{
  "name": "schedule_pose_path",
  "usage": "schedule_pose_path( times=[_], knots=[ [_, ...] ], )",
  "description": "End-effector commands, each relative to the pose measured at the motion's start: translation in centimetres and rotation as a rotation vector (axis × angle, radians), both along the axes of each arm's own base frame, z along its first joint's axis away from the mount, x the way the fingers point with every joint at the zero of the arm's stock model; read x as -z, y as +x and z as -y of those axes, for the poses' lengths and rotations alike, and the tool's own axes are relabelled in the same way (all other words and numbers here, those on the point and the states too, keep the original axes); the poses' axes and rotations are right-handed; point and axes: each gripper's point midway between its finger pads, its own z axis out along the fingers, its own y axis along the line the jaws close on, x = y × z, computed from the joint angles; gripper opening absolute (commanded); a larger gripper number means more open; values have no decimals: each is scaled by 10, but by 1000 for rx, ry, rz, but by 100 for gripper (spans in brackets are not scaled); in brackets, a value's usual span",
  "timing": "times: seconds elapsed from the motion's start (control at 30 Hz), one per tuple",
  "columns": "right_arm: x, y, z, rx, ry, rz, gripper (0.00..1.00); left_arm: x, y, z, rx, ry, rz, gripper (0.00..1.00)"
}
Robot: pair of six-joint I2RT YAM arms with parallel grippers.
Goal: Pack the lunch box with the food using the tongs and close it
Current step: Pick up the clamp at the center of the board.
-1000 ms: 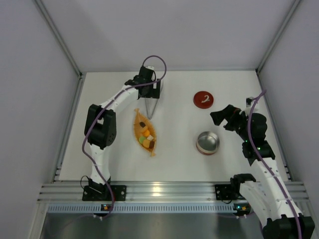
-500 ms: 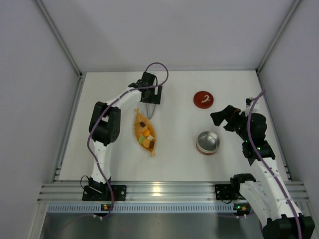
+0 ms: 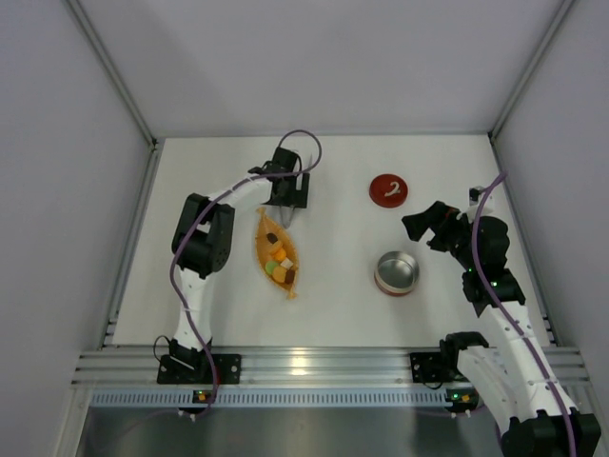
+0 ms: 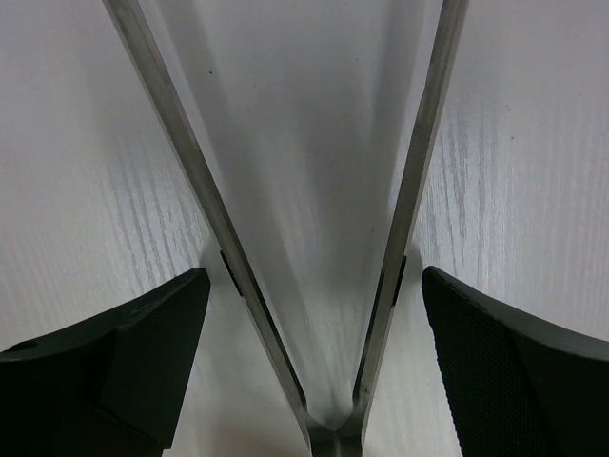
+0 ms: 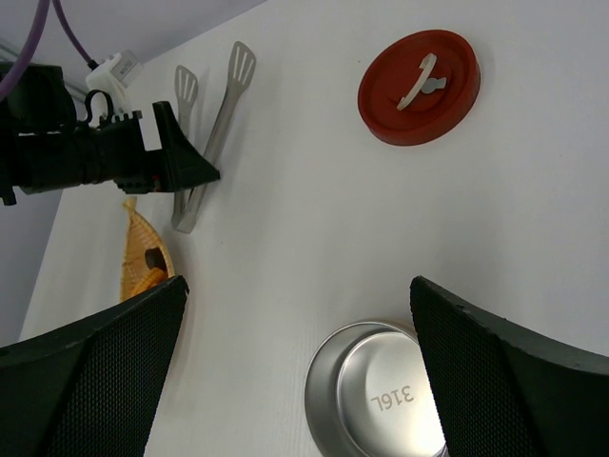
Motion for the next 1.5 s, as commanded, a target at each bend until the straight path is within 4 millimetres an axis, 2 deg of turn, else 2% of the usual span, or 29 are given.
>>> schedule_pose_path(
  times=[0.0,0.13,0.3,0.77,1.1,1.27,1.47],
  knots=[
    [-22,0,-2,-10,-13,57,99,9,5,8,-21,-29,24,98],
    [-24,0,-2,-10,-12,65,100,10,4,16,-44,-35,43,96],
    [-23,0,-2,-11,-17,64,100,7,8,17,-66,-29,68,95],
    [-25,-1,0,-4,-19,69,99,20,8,-1,-21,19,17,92],
    [-24,-2,0,-1,-20,69,100,32,10,-3,18,55,-8,89],
    [-24,-2,0,-2,-18,67,100,39,5,-4,10,54,-31,83],
    [-25,-3,0,-4,-14,69,99,39,3,-1,5,34,-33,67]
  ],
)
